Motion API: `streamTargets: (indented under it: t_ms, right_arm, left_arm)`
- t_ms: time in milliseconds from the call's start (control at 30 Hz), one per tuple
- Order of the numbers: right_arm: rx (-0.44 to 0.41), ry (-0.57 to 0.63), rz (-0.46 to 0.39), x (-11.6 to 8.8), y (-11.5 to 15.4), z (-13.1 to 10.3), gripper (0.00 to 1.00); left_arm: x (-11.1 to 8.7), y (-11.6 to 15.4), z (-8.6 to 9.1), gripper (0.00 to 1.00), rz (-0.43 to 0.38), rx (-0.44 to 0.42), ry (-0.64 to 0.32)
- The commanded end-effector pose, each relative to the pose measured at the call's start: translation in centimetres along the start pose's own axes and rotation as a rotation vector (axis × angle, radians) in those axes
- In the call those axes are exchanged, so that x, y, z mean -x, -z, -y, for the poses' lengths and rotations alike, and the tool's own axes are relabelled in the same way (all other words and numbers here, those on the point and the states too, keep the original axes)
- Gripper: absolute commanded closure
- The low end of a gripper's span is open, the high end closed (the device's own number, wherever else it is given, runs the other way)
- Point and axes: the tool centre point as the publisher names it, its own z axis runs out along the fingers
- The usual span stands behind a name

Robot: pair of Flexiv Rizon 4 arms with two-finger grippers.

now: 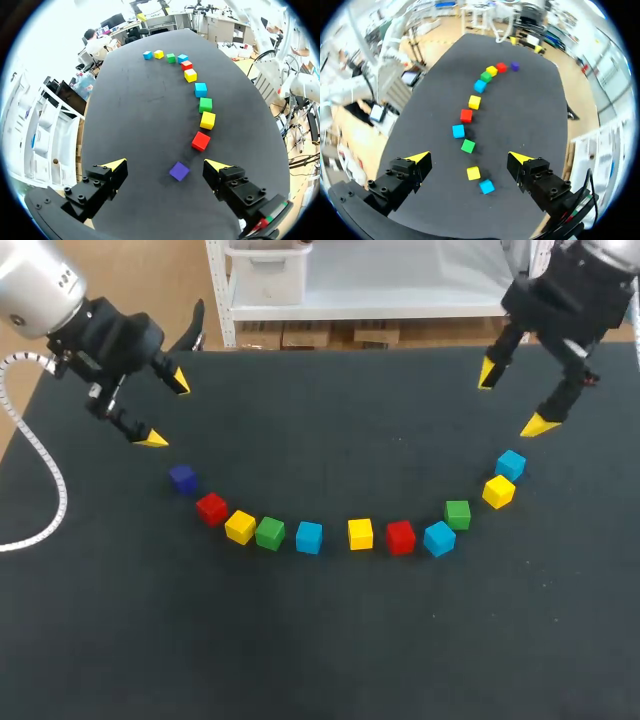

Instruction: Place the blue cubes, place green cubes on the blue cubes, place the yellow cubes on the green cubes, then place the red cubes on the yellow cubes, and place purple cube on the red cubes.

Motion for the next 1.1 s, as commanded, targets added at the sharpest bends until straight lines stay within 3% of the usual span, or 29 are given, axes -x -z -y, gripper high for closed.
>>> streamTargets:
  t_ms: [33,267,700,1100]
  right_arm:
    - [-0.079,0.031,-0.026,0.4,-1.2,-1.7,0.00]
    - [-0.086,0.075,-0.045,0.6,-3.4,-2.7,0.00]
    - [-0.031,0.142,-0.117,2.3,-9.9,-4.1,0.00]
    - [0.023,0.121,-0.165,1.6,-14.4,-4.2,0.00]
  left_arm:
    - [0.0,0.0,0.0,0.00,0.000,0.000,-0.001]
    - [0.0,0.0,0.0,0.00,0.000,0.000,-0.001]
    - [0.0,0.0,0.0,0.00,0.000,0.000,-0.001]
    - [0.0,0.0,0.0,0.00,0.000,0.000,-0.001]
